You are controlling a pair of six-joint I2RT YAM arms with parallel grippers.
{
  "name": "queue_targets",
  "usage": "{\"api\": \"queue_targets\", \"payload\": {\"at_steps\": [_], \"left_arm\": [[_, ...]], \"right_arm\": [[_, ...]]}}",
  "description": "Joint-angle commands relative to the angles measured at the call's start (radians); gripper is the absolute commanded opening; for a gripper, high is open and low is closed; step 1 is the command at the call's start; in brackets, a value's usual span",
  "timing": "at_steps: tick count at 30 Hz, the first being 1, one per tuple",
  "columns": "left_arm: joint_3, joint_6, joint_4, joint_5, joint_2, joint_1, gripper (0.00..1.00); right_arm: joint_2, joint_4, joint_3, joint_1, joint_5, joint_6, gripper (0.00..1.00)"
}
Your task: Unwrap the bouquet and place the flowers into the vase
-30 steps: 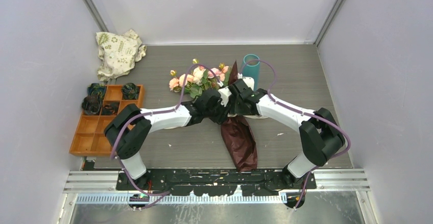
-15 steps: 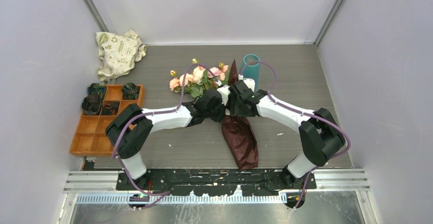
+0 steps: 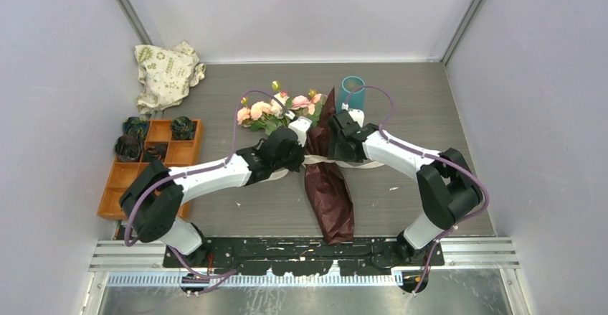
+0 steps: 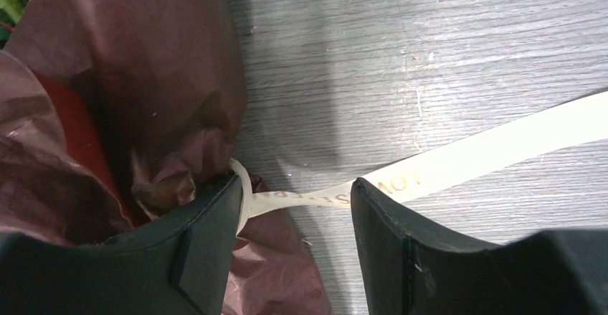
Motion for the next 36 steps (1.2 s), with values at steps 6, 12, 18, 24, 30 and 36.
{"api": "queue_targets", "payload": {"at_steps": [6, 12, 18, 24, 30, 36], "left_arm": [[0.011, -0.047, -0.187, -0.22, -0.175, 0.016, 0.07], [0.093, -0.081, -0.401, -0.353, -0.447, 0.073, 0.08], [0.202, -0.107, -0.587, -0.567, -0.658, 0.102, 0.12], [0.333, -0.124, -0.711, -0.758, -0.782, 0.103, 0.13], [0.34, -0.061, -0.694, -0.654, -0.798, 0.103, 0.23], [0.205, -0.043, -0.531, -0.259, -0.547, 0.104, 0.38]], "right_arm": [[0.023, 0.029, -0.012, -0.03, 0.008, -0.025, 0.63], [0.038, 0.031, -0.011, -0.04, 0.001, -0.028, 0.63], [0.053, 0.033, 0.0, -0.041, -0.004, -0.027, 0.63], [0.059, 0.026, 0.012, -0.04, -0.002, -0.028, 0.63], [-0.022, 0.007, 0.022, -0.04, 0.001, -0.026, 0.64], [-0.222, -0.032, 0.039, -0.041, 0.018, -0.031, 0.69]]}}
